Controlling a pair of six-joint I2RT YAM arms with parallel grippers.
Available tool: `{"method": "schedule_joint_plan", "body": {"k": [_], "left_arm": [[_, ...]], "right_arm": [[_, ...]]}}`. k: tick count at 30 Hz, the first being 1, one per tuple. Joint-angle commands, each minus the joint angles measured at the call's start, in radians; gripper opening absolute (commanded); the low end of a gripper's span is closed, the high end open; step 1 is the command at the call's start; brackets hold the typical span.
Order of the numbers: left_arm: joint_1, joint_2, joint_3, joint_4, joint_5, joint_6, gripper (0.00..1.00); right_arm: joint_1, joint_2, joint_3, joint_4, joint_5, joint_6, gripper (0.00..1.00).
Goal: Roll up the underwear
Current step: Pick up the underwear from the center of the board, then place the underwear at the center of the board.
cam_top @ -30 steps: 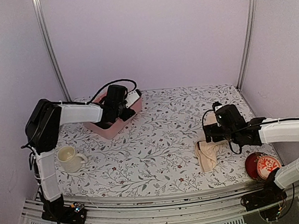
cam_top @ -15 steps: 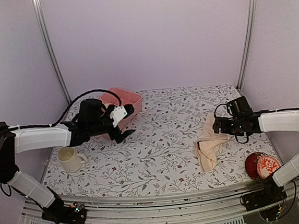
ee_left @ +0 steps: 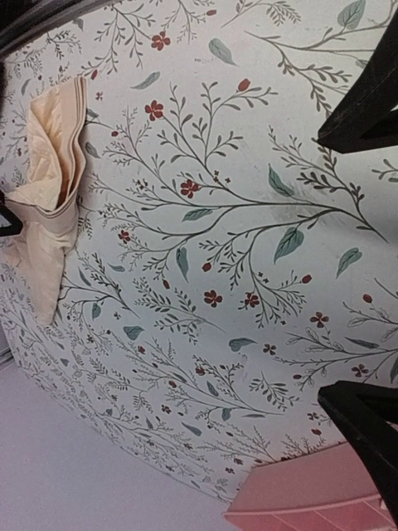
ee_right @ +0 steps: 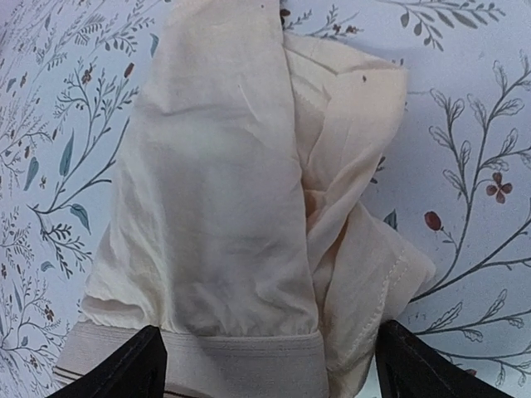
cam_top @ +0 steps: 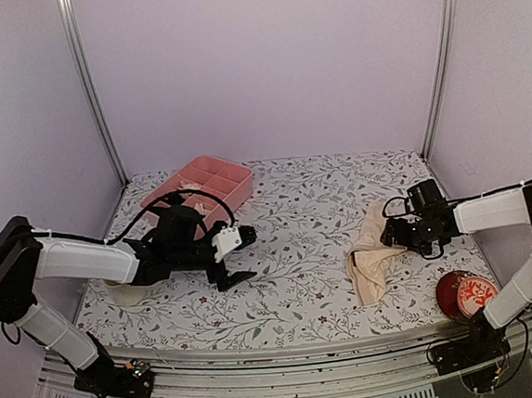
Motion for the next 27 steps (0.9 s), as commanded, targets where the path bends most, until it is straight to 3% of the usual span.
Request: {"method": "schedule_joint_plan", "body": {"k": [1,4,6,9,14,17,23,27], "left_arm": [[-0.008,-0.019,-0.018,0.056,-0.010,0.012,0.99],[-0.008,-0.018,-0.025,0.062,0.002,0.012,0.99],[-0.008,-0.010,-0.026,0.065,0.016,0.007,0.98],[-0.010,0.013,-0.020,0.063,0.028,0.005,0.99],[-0.009,0.046,-0.016,0.081,0.012,0.007,0.98],[-0.010,0.057,-0.016,0.076,0.042,0.009,0.99],[-0.009,0.036,-0.031,0.088,0.070,0.012,0.99],[-0.009,0.012,-0.051,0.114,0.068,0.009,0.99]], "right_arm": [[-0.006,0.062,0.010,0.052,-0.100,-0.012,0.83],[-0.004,0.074,0.044,0.086,-0.134,-0.038,0.61],[-0.005,0.078,0.087,0.094,-0.165,-0.072,0.32],[0.032,0.077,0.165,0.089,-0.189,-0.124,0.06],[0.264,0.020,0.281,0.096,-0.150,-0.260,0.03],[0.389,-0.064,0.219,0.228,-0.099,-0.363,0.03],[0.406,-0.108,0.133,0.341,-0.242,-0.423,0.07],[0.415,-0.037,0.150,0.297,-0.264,-0.435,0.12]]}}
